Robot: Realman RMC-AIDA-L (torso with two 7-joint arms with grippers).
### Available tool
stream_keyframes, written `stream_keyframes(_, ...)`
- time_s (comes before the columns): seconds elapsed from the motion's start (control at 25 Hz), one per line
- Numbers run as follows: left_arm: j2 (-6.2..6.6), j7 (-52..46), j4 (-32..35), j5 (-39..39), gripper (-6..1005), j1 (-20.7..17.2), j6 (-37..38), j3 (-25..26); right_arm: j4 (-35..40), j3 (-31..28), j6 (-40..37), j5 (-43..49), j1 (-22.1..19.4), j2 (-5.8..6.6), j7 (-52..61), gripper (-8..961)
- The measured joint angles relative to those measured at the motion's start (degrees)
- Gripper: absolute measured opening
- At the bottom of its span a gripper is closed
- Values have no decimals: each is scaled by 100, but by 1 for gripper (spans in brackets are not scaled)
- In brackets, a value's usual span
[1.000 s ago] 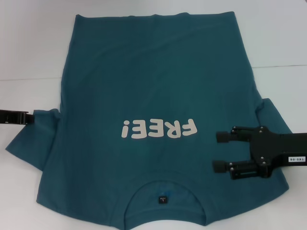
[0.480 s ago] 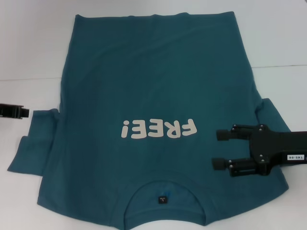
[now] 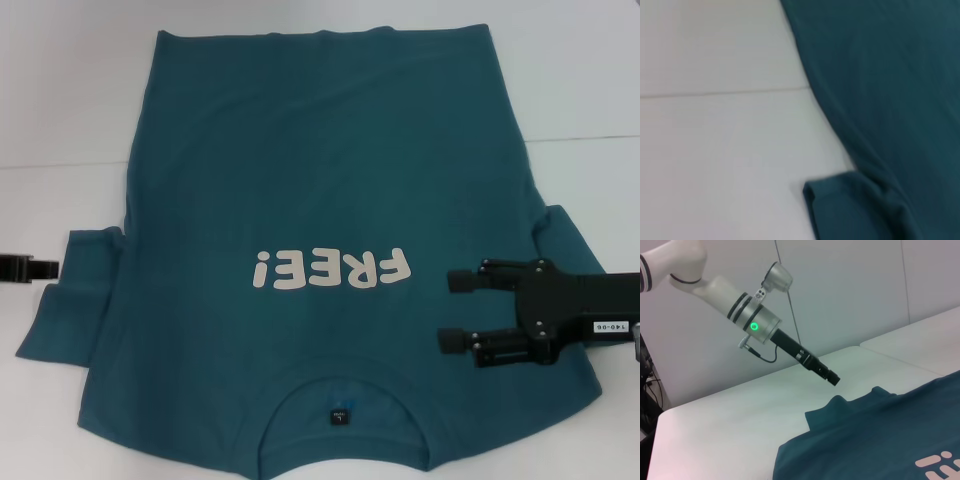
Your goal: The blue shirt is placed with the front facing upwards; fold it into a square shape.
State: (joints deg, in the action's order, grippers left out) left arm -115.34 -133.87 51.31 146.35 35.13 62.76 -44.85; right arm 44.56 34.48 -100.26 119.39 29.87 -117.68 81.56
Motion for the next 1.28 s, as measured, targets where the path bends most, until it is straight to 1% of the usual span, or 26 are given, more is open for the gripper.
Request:
stream_keyframes(0.08,-15,63,-108,20,218,-28,-38,-14,0,4,3,11,7,0,0,900)
stream_keyframes(0.16,-27,89,-205,22,310,-33,-49,-12,0,8,5,16,10,0,0,900)
stream_keyframes(0.28,-86,153,-248,23,448,-34,-95,-13,0,13,7,20,10,-7,0,900)
stream_keyframes(0.4,-123,233,-332,25,680,-8,-200,-11,0,15,8,23,10,-9,0,900)
stream_keyframes(0.64,-103,258,-776,49,801,150,-510,-8,0,14,8,23,19,-25,0,899)
stream_keyframes(0.84,-96,230,-876,47,902,204,-631,21,0,15,7,23,18,-29,13,899)
stream_keyframes(1.04,-83,233,-957,45,844,232,-651,24,0,14,7,23,21,-27,16,899)
stream_keyframes(1.16,-80,237,-955,65,744,227,-730,21,0,14,20,23,34,-26,17,899)
stream_keyframes(1.28,-139,218,-696,68,644,129,-711,49,0,14,34,23,37,-20,20,900)
